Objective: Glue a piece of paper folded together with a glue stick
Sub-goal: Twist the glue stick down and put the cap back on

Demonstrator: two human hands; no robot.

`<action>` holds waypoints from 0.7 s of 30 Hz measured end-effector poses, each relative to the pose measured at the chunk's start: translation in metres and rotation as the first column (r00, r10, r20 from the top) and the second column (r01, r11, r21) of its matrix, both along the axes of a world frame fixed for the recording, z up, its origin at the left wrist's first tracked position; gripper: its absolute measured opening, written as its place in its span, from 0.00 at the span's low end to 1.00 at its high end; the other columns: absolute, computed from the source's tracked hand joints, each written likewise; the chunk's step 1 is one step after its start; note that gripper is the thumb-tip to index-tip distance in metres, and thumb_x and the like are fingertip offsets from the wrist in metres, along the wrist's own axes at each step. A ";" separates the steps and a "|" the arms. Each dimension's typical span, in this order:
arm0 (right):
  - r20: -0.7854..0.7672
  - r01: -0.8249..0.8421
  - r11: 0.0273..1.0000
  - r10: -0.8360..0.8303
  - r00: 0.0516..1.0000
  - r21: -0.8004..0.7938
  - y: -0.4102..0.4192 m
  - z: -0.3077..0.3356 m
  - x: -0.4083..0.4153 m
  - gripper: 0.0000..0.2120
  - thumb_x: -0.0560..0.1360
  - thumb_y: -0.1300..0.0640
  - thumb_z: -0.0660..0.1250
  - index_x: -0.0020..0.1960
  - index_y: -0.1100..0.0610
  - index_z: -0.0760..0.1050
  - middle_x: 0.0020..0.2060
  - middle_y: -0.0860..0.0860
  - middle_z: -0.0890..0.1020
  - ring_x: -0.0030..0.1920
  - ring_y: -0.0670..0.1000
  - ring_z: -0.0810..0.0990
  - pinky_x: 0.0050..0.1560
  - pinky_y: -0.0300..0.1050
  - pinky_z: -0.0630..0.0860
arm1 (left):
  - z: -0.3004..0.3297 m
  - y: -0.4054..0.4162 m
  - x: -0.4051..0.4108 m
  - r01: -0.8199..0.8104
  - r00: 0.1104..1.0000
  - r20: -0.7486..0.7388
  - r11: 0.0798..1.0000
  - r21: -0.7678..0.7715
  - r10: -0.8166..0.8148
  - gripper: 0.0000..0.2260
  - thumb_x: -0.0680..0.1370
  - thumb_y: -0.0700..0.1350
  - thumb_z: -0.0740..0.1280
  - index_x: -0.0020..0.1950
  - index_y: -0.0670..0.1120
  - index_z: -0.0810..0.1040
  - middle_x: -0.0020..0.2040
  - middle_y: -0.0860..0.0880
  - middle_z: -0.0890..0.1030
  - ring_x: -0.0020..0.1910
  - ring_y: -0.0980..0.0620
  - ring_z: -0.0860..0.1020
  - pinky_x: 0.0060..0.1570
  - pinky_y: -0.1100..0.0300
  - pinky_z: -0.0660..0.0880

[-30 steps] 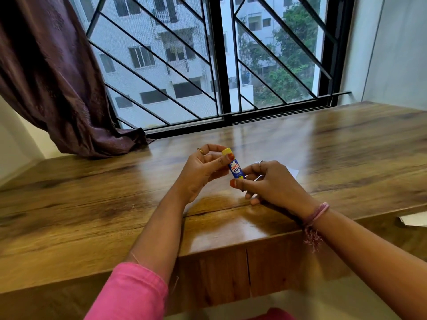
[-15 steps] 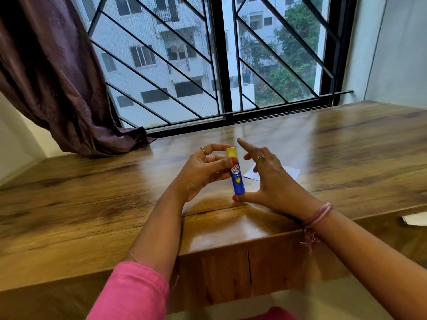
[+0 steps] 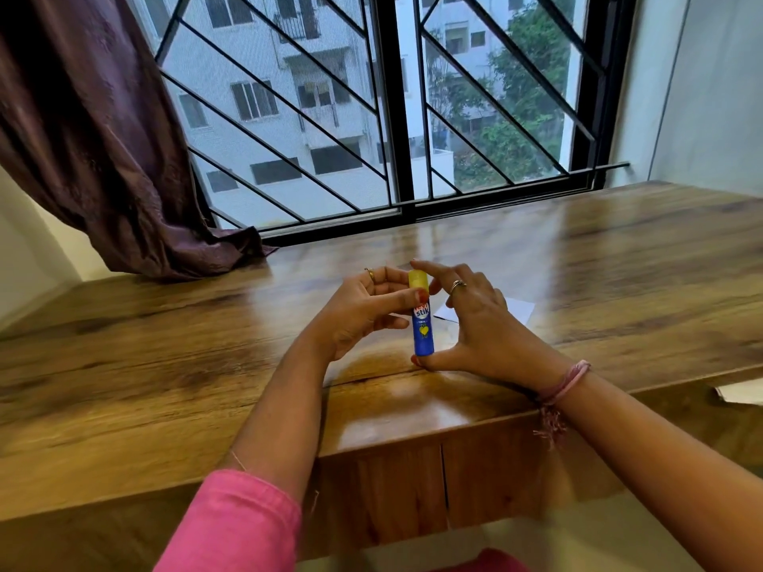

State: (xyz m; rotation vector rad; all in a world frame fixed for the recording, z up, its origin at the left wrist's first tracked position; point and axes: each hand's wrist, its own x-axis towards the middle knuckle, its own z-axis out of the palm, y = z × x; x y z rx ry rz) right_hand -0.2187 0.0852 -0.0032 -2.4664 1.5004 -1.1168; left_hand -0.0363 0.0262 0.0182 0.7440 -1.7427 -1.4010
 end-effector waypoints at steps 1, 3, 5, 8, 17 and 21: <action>0.013 0.001 1.000 -0.001 1.000 -0.003 0.000 0.000 0.000 0.49 0.59 0.46 0.78 0.73 0.42 0.55 0.56 0.48 0.69 0.53 0.49 0.69 0.54 0.49 0.67 | 0.000 0.000 0.000 0.000 1.000 0.004 1.000 -0.001 0.000 0.17 0.67 0.48 0.76 0.52 0.45 0.79 0.49 0.45 0.85 0.43 0.53 0.83 0.36 0.63 0.77; 0.026 0.005 1.000 -0.005 1.000 -0.015 0.000 0.001 0.001 0.47 0.58 0.47 0.79 0.71 0.42 0.58 0.55 0.47 0.69 0.53 0.48 0.68 0.52 0.47 0.65 | 0.000 0.001 0.000 0.001 1.000 0.002 1.000 0.000 -0.001 0.16 0.66 0.49 0.77 0.50 0.47 0.80 0.49 0.45 0.85 0.43 0.53 0.83 0.37 0.63 0.78; 0.028 0.019 0.999 -0.019 0.999 -0.026 0.000 0.002 0.001 0.47 0.58 0.48 0.79 0.71 0.43 0.59 0.54 0.47 0.69 0.52 0.48 0.68 0.50 0.46 0.62 | 0.000 0.001 0.000 0.004 1.000 -0.008 1.000 0.004 -0.004 0.14 0.67 0.48 0.76 0.50 0.47 0.80 0.49 0.45 0.85 0.45 0.52 0.83 0.39 0.63 0.78; 0.007 0.069 0.996 -0.069 0.998 -0.051 -0.001 0.003 0.000 0.46 0.57 0.47 0.78 0.70 0.44 0.61 0.52 0.47 0.69 0.51 0.47 0.67 0.48 0.45 0.59 | 0.001 0.002 0.000 0.034 0.999 -0.040 0.998 0.048 -0.032 0.12 0.69 0.47 0.72 0.51 0.46 0.80 0.48 0.47 0.85 0.47 0.51 0.83 0.42 0.62 0.79; -0.024 0.214 0.967 -0.219 0.975 -0.135 -0.003 0.002 -0.002 0.46 0.52 0.43 0.76 0.68 0.45 0.64 0.42 0.41 0.63 0.47 0.44 0.63 0.45 0.45 0.54 | -0.001 0.002 0.003 0.153 0.980 0.102 0.972 0.178 -0.172 0.13 0.68 0.43 0.74 0.52 0.46 0.82 0.49 0.45 0.85 0.49 0.49 0.83 0.51 0.56 0.80; 0.006 0.172 0.983 -0.172 0.985 -0.060 -0.007 -0.002 -0.002 0.48 0.54 0.42 0.77 0.71 0.44 0.61 0.45 0.43 0.67 0.48 0.45 0.66 0.46 0.45 0.56 | -0.004 0.002 -0.002 0.142 0.970 0.174 0.976 0.163 -0.170 0.16 0.67 0.41 0.75 0.54 0.43 0.80 0.48 0.45 0.85 0.48 0.50 0.83 0.50 0.58 0.80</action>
